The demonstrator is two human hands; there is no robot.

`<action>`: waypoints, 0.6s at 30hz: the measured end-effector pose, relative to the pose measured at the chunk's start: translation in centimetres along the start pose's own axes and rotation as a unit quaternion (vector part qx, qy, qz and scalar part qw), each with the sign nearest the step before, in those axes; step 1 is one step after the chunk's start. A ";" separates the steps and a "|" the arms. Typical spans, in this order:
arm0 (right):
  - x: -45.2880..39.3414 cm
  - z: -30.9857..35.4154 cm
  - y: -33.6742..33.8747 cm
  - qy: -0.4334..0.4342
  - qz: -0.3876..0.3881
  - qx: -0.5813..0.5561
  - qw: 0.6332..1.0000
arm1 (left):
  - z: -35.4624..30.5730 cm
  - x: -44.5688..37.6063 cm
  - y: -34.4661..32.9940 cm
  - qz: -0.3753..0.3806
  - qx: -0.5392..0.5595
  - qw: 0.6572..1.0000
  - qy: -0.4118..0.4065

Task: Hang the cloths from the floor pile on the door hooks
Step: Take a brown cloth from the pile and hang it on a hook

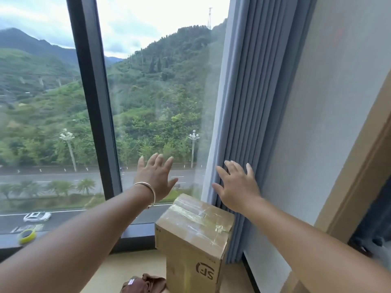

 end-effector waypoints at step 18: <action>-20.8 30.6 -34.2 0.229 0.197 -0.030 0.953 | 25.1 -1.3 -39.9 0.228 0.037 0.959 0.163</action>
Point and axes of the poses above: each hand's wrist, its own x-axis away from the middle knuckle, its own y-axis out of the back of the hand, z = x × y, the point moved 6 cm from there along -x, towards the middle knuckle, and after that the axes turned 8 degrees about z, right-handed, at the moved point
